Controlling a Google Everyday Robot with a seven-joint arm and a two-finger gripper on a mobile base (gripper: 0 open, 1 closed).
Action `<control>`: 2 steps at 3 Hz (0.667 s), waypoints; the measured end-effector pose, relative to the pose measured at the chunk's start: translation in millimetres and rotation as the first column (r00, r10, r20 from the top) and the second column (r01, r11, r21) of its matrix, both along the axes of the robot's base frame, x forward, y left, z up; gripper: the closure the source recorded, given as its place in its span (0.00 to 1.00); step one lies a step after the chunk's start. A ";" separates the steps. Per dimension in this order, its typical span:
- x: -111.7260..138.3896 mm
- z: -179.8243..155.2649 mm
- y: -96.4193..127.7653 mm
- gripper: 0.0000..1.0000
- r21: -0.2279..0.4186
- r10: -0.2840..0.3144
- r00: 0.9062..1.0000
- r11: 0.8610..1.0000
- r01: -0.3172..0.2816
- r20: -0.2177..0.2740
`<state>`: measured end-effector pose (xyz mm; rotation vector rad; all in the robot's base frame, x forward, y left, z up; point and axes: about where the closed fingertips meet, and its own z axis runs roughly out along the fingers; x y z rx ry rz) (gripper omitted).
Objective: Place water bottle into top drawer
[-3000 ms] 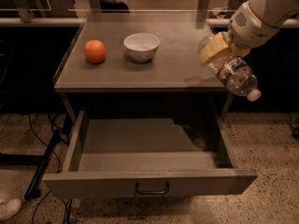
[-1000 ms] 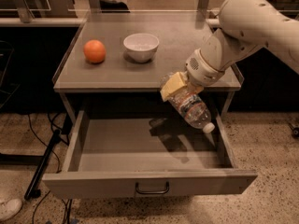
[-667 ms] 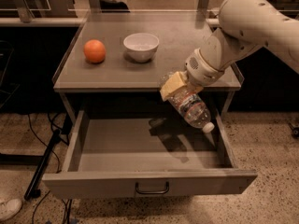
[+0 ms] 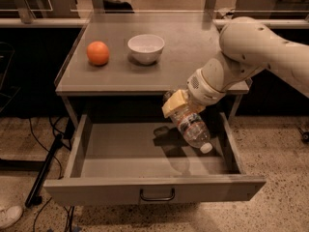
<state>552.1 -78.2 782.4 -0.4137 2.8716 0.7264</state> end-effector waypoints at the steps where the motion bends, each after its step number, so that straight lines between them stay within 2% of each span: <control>1: -5.7 -19.6 3.4 1.00 0.019 -0.037 0.999 0.999 0.037 -0.024; 2: -6.5 -28.5 7.7 1.00 0.010 -0.039 0.999 0.999 0.040 -0.035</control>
Offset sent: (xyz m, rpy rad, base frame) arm -0.0050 0.0028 -0.0168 0.0176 0.0211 -0.0326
